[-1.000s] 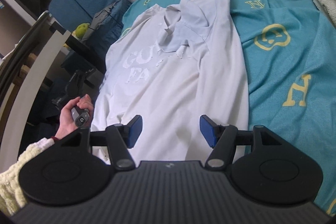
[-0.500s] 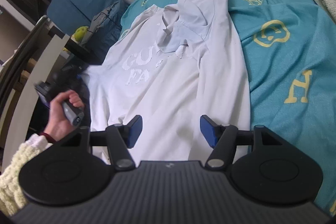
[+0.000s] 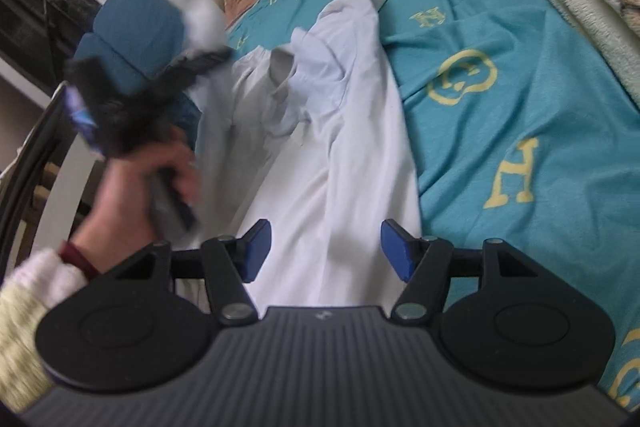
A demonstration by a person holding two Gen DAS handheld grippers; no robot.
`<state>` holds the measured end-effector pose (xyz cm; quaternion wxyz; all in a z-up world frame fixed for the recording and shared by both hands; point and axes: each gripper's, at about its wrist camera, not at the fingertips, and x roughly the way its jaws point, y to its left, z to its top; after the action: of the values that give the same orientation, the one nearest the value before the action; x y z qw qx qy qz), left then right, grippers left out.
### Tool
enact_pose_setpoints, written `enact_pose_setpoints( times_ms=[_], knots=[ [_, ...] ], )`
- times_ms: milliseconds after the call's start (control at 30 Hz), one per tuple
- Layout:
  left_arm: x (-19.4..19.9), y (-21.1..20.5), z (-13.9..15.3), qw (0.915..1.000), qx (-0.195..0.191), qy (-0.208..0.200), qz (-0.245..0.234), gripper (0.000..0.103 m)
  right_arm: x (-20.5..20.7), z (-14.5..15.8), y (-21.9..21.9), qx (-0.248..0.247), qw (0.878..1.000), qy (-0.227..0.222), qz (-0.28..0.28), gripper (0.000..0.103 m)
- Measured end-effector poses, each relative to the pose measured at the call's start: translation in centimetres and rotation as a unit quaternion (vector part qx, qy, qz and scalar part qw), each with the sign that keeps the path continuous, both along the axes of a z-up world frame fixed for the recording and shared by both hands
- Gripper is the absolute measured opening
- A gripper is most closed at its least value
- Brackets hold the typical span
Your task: Fold clothes
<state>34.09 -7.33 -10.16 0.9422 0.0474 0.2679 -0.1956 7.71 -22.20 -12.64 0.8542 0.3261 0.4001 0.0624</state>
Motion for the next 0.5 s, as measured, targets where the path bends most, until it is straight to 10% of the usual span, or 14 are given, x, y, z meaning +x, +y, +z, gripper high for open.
enact_pose_setpoints(
  times_ms=[200, 267, 500],
  knots=[
    [0.0, -0.8, -4.7, 0.9978, 0.035, 0.056, 0.001, 0.022, 0.8, -0.7, -1.1, -0.003, 1.000, 0.002, -0.014, 0.064],
    [-0.7, 0.1, -4.3, 0.9968, 0.026, 0.076, 0.004, 0.044, 1.2, -0.9, -1.3, -0.004, 1.000, 0.003, -0.015, 0.064],
    [-8.8, 5.9, 2.2, 0.9910, 0.026, 0.131, 0.006, 0.059, 0.9, 0.0, -0.1, -0.033, 0.999, -0.012, 0.013, 0.064]
  ],
)
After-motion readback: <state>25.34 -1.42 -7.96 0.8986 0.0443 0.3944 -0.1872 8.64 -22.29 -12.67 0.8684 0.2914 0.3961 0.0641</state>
